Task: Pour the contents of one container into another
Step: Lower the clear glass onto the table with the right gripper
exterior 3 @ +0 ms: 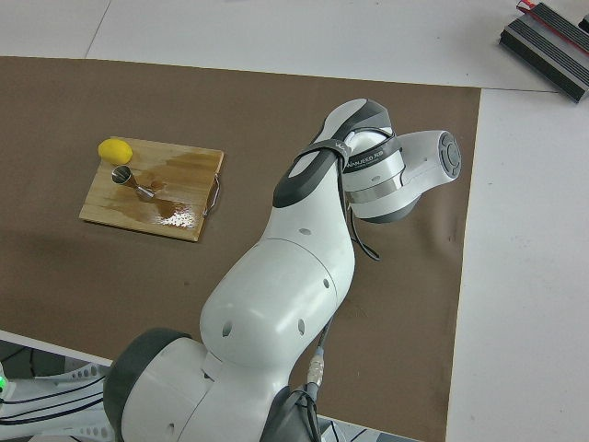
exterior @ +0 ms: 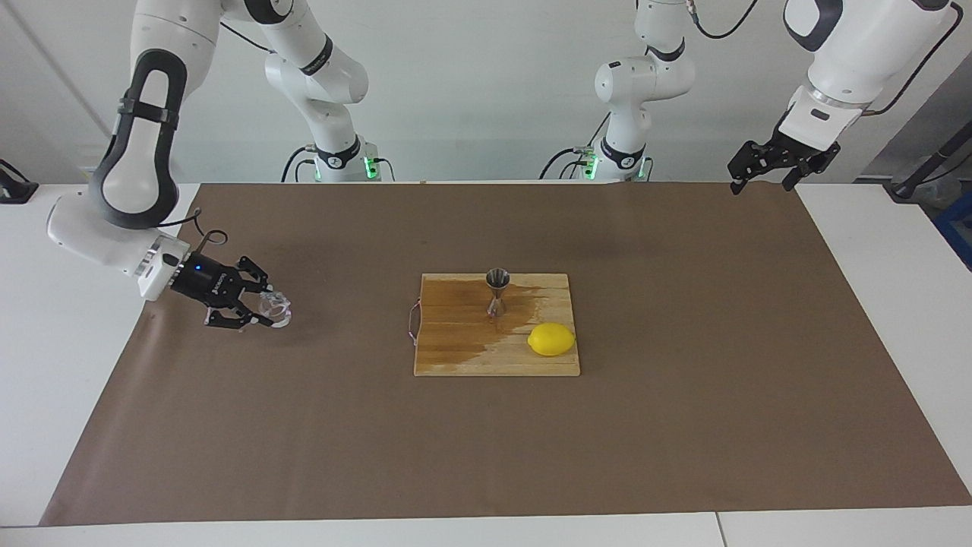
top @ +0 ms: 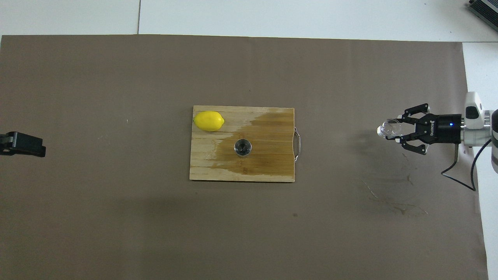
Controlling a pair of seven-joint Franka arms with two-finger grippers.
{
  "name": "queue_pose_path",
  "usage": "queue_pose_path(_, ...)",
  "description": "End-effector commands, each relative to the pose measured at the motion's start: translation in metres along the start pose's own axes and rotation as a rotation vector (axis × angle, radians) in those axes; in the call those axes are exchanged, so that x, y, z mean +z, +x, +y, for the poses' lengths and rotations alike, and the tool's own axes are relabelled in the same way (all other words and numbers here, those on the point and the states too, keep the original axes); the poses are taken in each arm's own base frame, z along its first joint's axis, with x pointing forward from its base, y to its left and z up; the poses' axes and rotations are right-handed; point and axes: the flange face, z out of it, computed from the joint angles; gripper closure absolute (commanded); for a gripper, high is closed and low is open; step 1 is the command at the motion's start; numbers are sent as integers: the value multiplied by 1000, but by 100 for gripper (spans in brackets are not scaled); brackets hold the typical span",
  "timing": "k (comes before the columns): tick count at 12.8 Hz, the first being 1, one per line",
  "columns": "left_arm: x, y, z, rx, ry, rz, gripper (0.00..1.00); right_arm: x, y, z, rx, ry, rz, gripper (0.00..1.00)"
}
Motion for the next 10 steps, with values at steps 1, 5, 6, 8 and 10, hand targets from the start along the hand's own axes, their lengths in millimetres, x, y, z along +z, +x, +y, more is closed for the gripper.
queue_pose_path(1,0,-7,-2,-6,12,-5,0,13,-15,-2,-27,-7,24,100)
queue_pose_path(5,0,-7,-2,-6,12,-5,0,36,-32,-7,-112,27,30,100)
queue_pose_path(6,1,-7,-2,-6,11,-7,0,40,-34,-10,-133,38,36,100)
queue_pose_path(8,0,-7,-2,-6,12,-5,0,43,-36,-15,-180,67,28,100)
queue_pose_path(10,0,-7,-2,-6,12,-4,0,47,-37,-19,-198,99,35,100)
